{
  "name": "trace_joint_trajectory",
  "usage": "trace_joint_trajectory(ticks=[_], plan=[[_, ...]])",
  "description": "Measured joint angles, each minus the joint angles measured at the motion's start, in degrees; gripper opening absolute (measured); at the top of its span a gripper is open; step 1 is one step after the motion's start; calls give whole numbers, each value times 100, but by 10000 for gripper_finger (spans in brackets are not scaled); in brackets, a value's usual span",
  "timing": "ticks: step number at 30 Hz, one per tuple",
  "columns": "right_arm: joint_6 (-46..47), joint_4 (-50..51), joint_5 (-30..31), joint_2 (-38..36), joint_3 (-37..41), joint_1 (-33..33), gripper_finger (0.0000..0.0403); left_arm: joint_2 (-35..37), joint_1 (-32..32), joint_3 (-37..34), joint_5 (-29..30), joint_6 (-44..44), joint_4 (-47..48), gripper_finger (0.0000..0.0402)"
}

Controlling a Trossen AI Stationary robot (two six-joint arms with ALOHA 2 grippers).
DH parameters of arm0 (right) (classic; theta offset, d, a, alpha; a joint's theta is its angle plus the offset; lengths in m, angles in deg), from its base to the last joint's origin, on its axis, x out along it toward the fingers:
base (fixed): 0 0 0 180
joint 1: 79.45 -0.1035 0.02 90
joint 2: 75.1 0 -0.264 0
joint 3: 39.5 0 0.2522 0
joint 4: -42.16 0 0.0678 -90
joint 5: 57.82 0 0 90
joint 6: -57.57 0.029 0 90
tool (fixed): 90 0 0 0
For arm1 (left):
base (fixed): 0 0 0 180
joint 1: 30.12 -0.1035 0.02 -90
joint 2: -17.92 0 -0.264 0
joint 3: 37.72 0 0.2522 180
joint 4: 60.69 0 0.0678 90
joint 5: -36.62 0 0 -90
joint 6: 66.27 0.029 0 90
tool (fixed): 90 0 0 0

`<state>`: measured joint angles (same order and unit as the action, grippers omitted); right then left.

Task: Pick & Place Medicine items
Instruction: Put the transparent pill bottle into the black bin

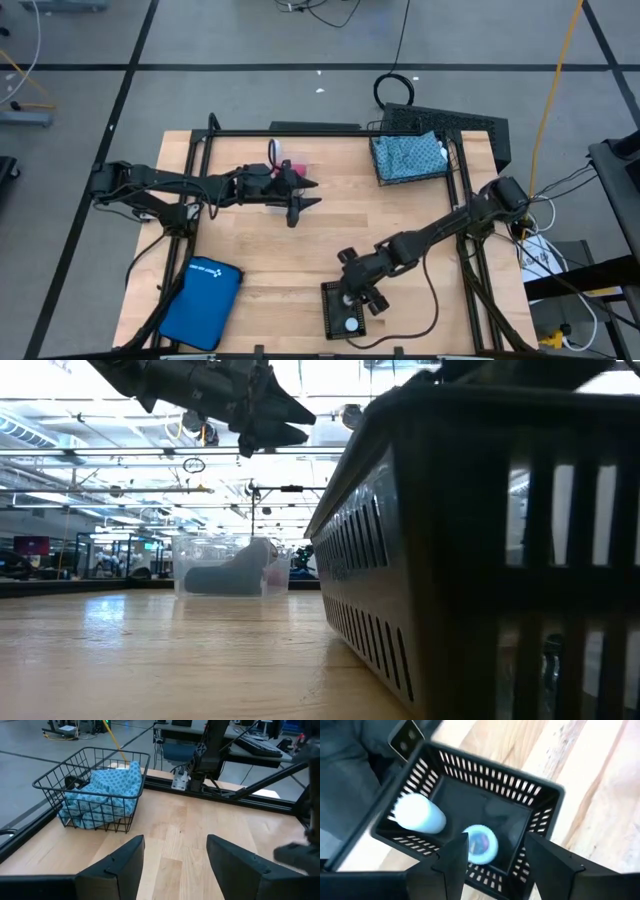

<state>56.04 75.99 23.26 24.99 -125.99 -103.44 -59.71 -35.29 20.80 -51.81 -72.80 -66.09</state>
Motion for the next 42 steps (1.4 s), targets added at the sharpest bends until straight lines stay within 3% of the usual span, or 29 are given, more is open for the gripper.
trace_joint_trajectory(ticks=[7,11,16,21,26,30,36,42], plan=[[468,123,6,-633,0,43,186,-2,-13,2,48,28,296,212],[610,448,93,-969,21,118,182,-2,-131,2,556,-176,517,200],[628,432,878,-1443,465,163,172,0,-626,2,786,-423,976,195],[733,283,1647,-2036,1028,319,165,0,-1343,141,798,-561,1586,246],[466,-829,2373,-2694,1873,510,164,-2,-2199,329,1042,-735,2233,311],[84,-2026,2413,-3161,2613,745,162,0,-2869,455,1072,-970,2708,334],[-353,-3279,2407,-3695,3455,1078,160,-55,-3495,455,1050,-990,3130,328],[-438,-3653,2395,-4069,3848,1302,159,-463,-3849,455,1048,-776,3162,305]])
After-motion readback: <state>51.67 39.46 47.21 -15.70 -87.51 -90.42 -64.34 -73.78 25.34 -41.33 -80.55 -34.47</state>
